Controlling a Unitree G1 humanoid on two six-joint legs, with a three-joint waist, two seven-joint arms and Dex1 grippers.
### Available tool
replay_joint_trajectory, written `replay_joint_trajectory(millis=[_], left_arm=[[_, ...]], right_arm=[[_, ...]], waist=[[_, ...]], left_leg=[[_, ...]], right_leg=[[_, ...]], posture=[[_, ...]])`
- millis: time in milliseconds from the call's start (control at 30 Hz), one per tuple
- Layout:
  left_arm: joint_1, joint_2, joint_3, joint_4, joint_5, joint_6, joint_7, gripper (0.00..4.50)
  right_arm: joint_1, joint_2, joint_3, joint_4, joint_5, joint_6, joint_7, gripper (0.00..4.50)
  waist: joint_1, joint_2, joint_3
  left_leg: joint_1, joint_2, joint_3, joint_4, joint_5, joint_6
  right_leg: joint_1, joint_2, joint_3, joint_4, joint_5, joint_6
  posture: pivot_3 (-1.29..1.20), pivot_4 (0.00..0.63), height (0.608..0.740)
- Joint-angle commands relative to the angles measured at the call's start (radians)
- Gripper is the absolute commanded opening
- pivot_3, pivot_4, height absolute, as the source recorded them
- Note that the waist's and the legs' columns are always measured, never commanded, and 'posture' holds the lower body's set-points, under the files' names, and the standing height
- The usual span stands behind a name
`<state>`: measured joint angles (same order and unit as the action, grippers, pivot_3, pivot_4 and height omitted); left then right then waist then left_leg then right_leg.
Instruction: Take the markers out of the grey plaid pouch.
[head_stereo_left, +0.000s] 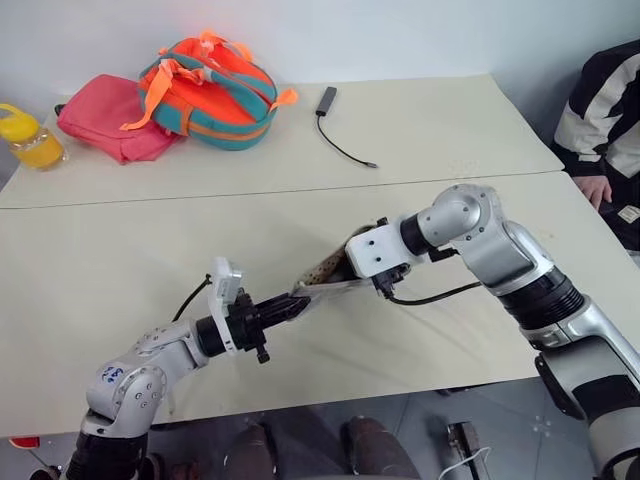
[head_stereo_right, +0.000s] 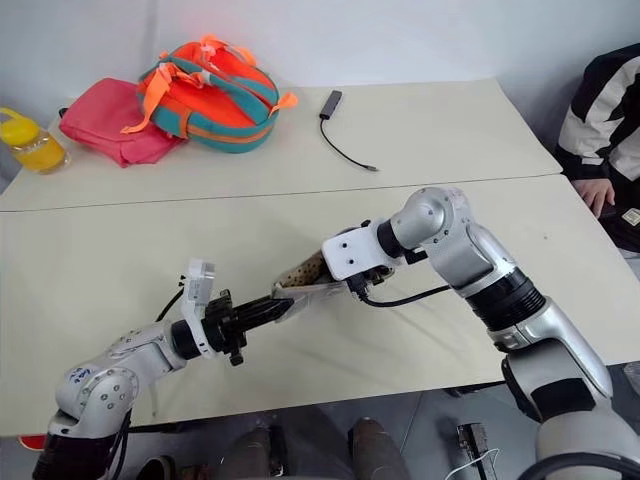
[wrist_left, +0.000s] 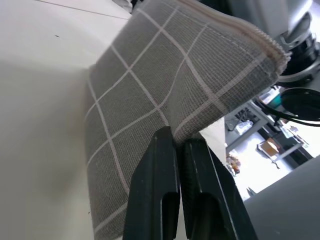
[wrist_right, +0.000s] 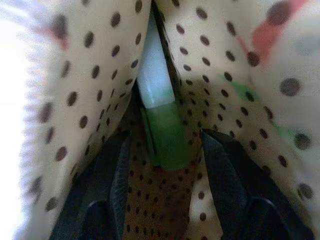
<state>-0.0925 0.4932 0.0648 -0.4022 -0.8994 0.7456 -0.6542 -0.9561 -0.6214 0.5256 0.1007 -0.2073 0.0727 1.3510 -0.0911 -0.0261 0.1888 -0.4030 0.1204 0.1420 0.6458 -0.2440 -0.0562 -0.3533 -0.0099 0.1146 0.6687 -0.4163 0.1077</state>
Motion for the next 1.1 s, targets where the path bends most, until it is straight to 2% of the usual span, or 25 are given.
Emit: replay_joint_trajectory(millis=[33, 400, 533, 833, 933, 1000, 1033, 1100], left_arm=[[-0.006, -0.007, 0.018, -0.034, -0.03, -0.01, -0.024, 0.0], [0.024, -0.026, 0.019, -0.013, -0.006, -0.023, -0.026, 0.0], [0.022, -0.032, 0.018, -0.011, -0.008, -0.022, -0.027, 0.0], [0.02, -0.036, 0.011, -0.024, 0.02, -0.036, -0.03, 0.0], [0.015, -0.039, 0.015, -0.02, 0.026, -0.043, -0.028, 0.0], [0.017, -0.039, 0.019, -0.02, 0.026, -0.044, -0.029, 0.0], [0.018, -0.039, 0.02, -0.02, 0.026, -0.045, -0.031, 0.0], [0.016, -0.037, 0.023, -0.015, 0.035, -0.051, -0.03, 0.0]], right_arm=[[-0.015, 0.034, 0.026, 0.045, -0.041, -0.021, -0.015, 2.31], [-0.027, 0.164, 0.076, 0.264, -0.171, -0.153, -0.159, 2.31], [-0.018, 0.18, 0.079, 0.302, -0.188, -0.171, -0.172, 2.31], [0.033, 0.185, 0.083, 0.285, -0.179, -0.13, -0.118, 2.31], [0.042, 0.184, 0.074, 0.283, -0.177, -0.112, -0.116, 1.68], [0.047, 0.181, 0.066, 0.271, -0.174, -0.104, -0.111, 1.0], [0.049, 0.181, 0.062, 0.265, -0.173, -0.102, -0.109, 0.82], [0.048, 0.175, 0.042, 0.241, -0.161, -0.094, -0.103, 0.79]], waist=[[-0.002, 0.0, 0.0], [-0.027, 0.0, 0.0], [-0.028, 0.0, 0.0], [-0.027, -0.001, 0.0], [-0.025, -0.001, 0.0], [-0.025, -0.001, 0.0], [-0.024, -0.001, -0.001], [-0.023, -0.001, -0.001]], left_leg=[[0.0, 0.0, 0.0, 0.0, 0.0, 0.0], [0.003, 0.0, 0.0, 0.0, 0.0, 0.0], [0.017, 0.0, 0.001, -0.007, -0.001, -0.001], [0.019, 0.0, 0.0, -0.007, -0.001, -0.001], [0.02, 0.0, 0.0, -0.007, -0.001, -0.001], [0.024, 0.0, 0.001, -0.009, -0.002, -0.002], [0.027, 0.0, 0.001, -0.011, -0.002, -0.002], [0.032, 0.0, 0.001, -0.014, -0.002, -0.002]], right_leg=[[0.0, 0.0, 0.0, 0.0, 0.0, 0.0], [0.002, 0.0, 0.0, 0.002, 0.0, 0.0], [0.018, 0.0, 0.0, -0.005, 0.0, -0.001], [0.022, 0.0, -0.001, -0.008, 0.0, -0.001], [0.025, 0.0, -0.002, -0.009, -0.001, -0.001], [0.029, 0.0, -0.002, -0.011, -0.001, -0.001], [0.031, 0.0, -0.002, -0.012, -0.001, -0.001], [0.034, 0.0, 0.0, -0.014, -0.001, -0.001]], posture=[[0.0, 0.15, 0.74], [0.0, 0.15, 0.74], [0.0, 0.15, 0.74], [0.0, 0.15, 0.74], [0.0, 0.15, 0.74], [0.0, 0.15, 0.74], [0.0, 0.15, 0.74], [0.0, 0.15, 0.74]])
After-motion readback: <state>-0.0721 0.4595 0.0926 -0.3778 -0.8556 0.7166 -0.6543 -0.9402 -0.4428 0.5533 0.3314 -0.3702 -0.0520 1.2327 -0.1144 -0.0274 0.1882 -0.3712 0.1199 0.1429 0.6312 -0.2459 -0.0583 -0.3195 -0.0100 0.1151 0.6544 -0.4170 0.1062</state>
